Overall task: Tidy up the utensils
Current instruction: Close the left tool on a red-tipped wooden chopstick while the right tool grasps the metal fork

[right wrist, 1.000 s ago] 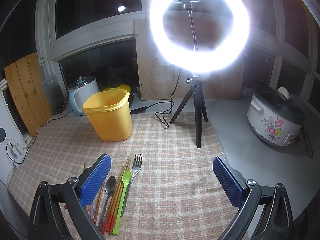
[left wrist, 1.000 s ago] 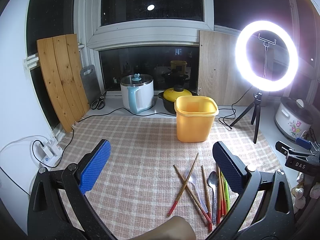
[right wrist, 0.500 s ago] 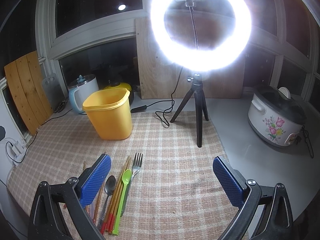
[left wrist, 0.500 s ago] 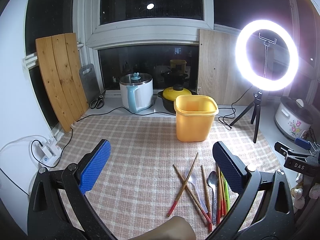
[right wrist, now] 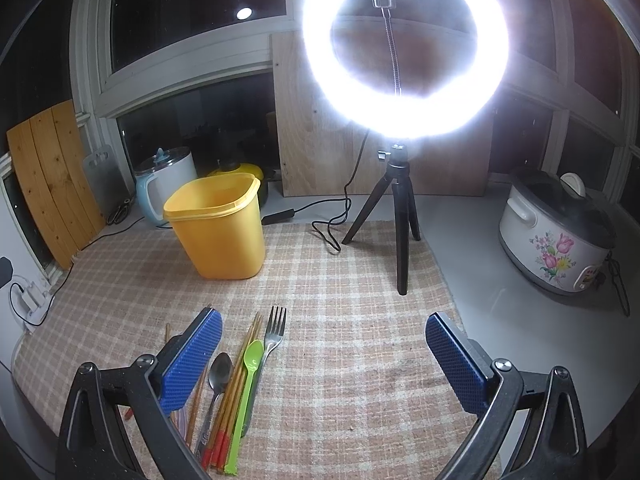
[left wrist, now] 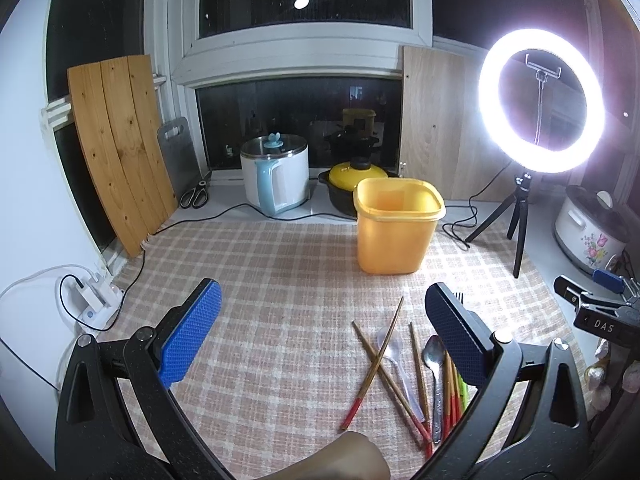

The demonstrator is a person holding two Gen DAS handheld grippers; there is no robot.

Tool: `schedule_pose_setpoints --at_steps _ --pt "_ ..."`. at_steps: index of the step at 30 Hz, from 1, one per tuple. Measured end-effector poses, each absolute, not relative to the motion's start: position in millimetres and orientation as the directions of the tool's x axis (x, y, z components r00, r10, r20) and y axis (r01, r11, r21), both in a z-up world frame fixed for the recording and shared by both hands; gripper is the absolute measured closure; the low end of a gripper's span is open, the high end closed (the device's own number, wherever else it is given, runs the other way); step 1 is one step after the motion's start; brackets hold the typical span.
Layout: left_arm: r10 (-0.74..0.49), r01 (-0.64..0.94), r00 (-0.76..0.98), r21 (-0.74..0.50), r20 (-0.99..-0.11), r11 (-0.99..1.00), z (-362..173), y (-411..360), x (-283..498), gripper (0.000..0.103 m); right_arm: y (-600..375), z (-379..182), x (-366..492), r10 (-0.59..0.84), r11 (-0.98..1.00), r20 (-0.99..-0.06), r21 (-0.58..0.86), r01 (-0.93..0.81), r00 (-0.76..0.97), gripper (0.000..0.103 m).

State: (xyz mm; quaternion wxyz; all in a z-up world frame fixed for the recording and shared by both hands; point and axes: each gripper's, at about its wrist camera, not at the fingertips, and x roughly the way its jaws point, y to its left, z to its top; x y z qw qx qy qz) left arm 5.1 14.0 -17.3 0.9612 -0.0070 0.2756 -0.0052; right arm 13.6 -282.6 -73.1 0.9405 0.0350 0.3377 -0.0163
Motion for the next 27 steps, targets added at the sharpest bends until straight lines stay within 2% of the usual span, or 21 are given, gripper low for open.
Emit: schedule_pose_setpoints --at_steps 6,8,13,18,23,26,27 --pt "-0.029 0.021 0.819 -0.020 -0.573 1.000 -37 17 16 0.000 -284 -84 25 0.000 0.999 -0.631 0.031 0.025 0.776 0.000" --pt "-0.062 0.024 0.798 -0.071 -0.599 0.997 -44 17 18 0.000 -284 -91 32 0.019 1.000 -0.648 0.026 -0.003 0.762 0.000" --pt "-0.084 0.070 0.778 -0.047 -0.622 0.996 -58 16 24 0.000 -283 -108 48 0.077 0.997 -0.701 0.042 -0.068 0.709 0.001" --pt "-0.123 0.133 0.724 -0.038 -0.679 0.990 -73 20 31 0.002 -284 -126 63 0.138 0.990 -0.744 0.089 -0.108 0.653 0.010" --pt "-0.209 0.208 0.661 -0.091 -0.721 0.974 -91 13 43 0.036 -288 -147 78 0.239 0.971 -0.772 0.183 -0.154 0.589 0.024" --pt "-0.264 0.255 0.607 -0.131 -0.749 0.958 -103 7 55 0.052 -288 -160 90 0.288 0.958 -0.783 0.228 -0.176 0.551 0.031" --pt "-0.283 0.265 0.591 -0.149 -0.755 0.953 -106 5 58 0.055 -289 -164 94 0.299 0.954 -0.789 0.242 -0.175 0.537 0.032"
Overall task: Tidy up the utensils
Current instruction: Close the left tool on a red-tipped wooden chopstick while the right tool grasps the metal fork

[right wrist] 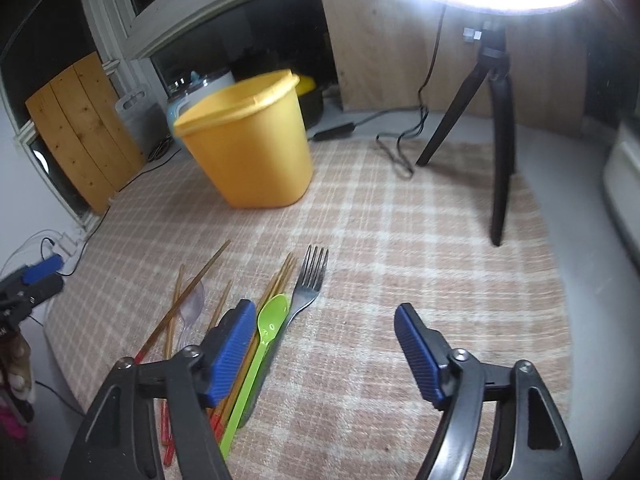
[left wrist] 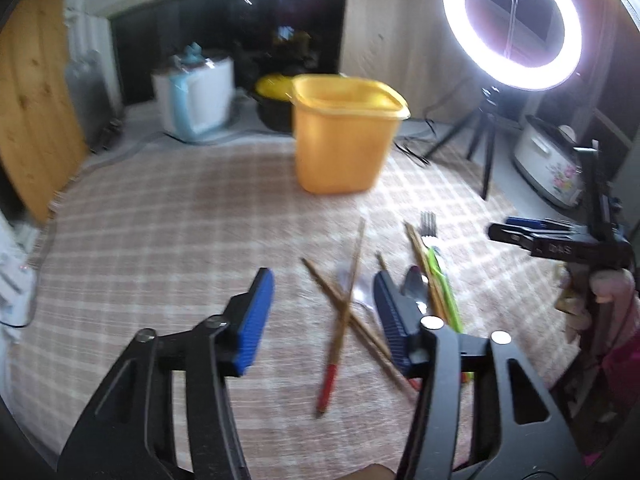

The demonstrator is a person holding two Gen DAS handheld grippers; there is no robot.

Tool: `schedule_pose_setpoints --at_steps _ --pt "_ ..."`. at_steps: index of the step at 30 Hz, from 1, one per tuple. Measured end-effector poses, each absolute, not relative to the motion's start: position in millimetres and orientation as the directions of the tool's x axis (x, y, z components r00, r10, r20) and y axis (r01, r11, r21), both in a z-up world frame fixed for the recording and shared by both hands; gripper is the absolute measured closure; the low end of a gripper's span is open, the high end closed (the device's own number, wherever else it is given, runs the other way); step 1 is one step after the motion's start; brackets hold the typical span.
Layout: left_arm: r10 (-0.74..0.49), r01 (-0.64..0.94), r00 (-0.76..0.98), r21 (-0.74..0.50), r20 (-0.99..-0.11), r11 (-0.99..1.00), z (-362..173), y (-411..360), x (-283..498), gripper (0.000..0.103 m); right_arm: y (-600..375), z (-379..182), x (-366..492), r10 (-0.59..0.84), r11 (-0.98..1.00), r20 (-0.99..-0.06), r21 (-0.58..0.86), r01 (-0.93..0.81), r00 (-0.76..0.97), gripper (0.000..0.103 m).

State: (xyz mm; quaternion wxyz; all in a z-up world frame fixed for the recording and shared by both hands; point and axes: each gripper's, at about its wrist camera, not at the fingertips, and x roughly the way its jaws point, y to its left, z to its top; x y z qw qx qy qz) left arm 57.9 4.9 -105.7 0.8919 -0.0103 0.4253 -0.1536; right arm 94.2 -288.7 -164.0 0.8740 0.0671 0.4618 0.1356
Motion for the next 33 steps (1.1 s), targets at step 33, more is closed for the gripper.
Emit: schedule_pose_setpoints --at_steps 33 --pt "-0.263 0.399 0.365 -0.105 -0.893 0.911 -200 -59 140 0.087 -276 -225 173 0.474 0.880 -0.794 0.435 -0.191 0.381 0.070"
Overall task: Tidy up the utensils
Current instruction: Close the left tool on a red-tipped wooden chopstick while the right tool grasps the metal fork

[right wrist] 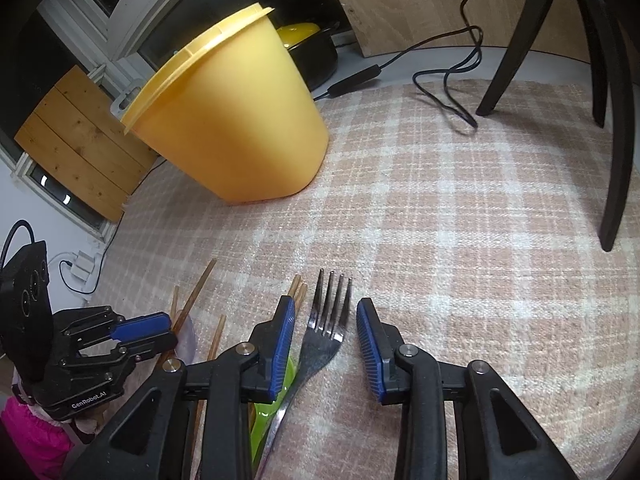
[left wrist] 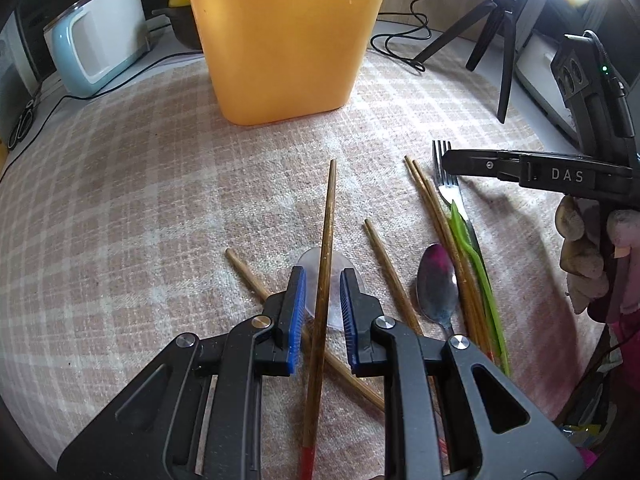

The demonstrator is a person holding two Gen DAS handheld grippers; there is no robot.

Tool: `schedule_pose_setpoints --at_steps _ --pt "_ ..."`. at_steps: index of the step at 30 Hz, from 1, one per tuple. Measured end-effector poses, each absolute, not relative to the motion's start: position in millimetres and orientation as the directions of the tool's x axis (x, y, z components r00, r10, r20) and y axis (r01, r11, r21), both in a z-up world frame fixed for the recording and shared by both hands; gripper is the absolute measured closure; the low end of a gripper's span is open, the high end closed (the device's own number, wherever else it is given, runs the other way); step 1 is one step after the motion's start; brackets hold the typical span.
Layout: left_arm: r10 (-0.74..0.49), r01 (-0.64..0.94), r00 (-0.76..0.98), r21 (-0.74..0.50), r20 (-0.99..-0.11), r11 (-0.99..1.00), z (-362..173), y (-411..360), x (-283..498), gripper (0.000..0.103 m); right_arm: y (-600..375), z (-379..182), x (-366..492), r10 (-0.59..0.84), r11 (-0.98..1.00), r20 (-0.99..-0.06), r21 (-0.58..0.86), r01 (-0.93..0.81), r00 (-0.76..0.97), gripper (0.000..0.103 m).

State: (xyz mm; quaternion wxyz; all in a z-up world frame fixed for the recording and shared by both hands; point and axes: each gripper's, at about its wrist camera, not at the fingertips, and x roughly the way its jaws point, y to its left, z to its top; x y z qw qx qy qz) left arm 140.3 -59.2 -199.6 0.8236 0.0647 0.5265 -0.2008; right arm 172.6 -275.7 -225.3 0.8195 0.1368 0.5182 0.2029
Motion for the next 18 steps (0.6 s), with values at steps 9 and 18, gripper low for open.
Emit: schedule_pose_setpoints --at_steps 9,18 --pt "-0.255 0.396 0.368 -0.097 -0.894 0.913 -206.7 -63.2 145.5 0.097 -264.9 -230.6 180.4 0.448 0.894 -0.813 0.395 -0.214 0.372 0.079" --pt "-0.278 0.393 0.375 -0.120 -0.884 0.912 -205.3 -60.1 146.8 0.099 -265.2 -232.4 182.6 0.447 0.894 -0.813 0.389 -0.224 0.372 0.092"
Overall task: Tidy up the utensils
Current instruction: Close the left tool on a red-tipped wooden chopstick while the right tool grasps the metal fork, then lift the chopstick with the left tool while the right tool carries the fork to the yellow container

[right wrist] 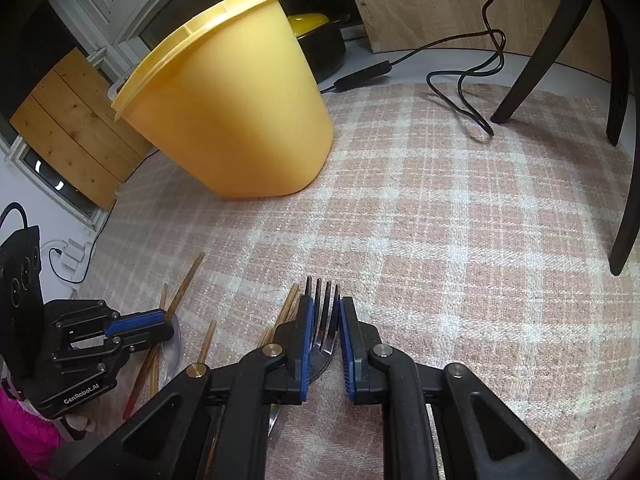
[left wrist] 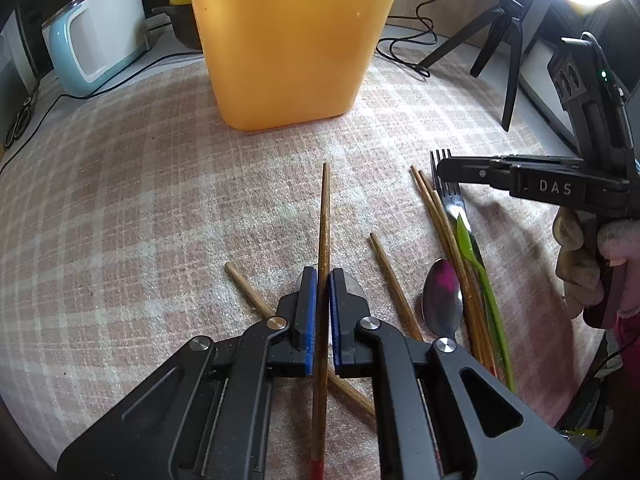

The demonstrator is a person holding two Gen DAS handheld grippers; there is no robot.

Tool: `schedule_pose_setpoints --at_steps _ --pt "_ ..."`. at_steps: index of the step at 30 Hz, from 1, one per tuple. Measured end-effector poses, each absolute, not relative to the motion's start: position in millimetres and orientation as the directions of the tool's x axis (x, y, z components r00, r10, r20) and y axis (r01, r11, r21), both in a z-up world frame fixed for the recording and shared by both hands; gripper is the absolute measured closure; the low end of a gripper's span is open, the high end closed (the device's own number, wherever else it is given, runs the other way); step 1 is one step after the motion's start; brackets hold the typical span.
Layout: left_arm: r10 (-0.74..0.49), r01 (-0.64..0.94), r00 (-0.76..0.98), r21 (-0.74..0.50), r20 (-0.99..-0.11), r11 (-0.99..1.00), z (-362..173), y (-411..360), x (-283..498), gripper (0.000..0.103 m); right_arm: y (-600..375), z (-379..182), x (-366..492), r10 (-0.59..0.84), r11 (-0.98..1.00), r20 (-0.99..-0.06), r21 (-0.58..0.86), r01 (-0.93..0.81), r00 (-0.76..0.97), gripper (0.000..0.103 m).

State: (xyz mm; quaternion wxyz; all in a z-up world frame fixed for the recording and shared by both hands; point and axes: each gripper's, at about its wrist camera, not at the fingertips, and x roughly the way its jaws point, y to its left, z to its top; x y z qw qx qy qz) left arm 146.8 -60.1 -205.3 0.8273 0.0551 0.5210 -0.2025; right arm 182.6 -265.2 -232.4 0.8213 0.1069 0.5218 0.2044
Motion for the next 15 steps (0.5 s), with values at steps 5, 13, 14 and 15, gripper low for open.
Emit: schedule_pose_setpoints --at_steps 5,13,14,15 --pt "-0.298 0.381 0.387 -0.143 -0.873 0.913 -200 -52 143 0.099 -261 -222 180 0.441 0.895 -0.810 0.367 -0.253 0.385 0.099" --pt "-0.335 0.373 0.421 -0.176 -0.843 0.911 -181 -43 139 0.099 -258 -203 167 0.412 0.907 -0.806 0.318 -0.275 0.425 0.103" --pt "-0.336 0.373 0.422 -0.176 -0.842 0.911 -178 -42 140 0.099 -258 -200 165 0.408 0.909 -0.804 0.311 -0.279 0.434 0.103" --pt "-0.341 0.374 0.427 -0.179 -0.838 0.910 -175 -40 139 0.099 -258 -197 162 0.405 0.910 -0.801 0.306 -0.282 0.440 0.103"
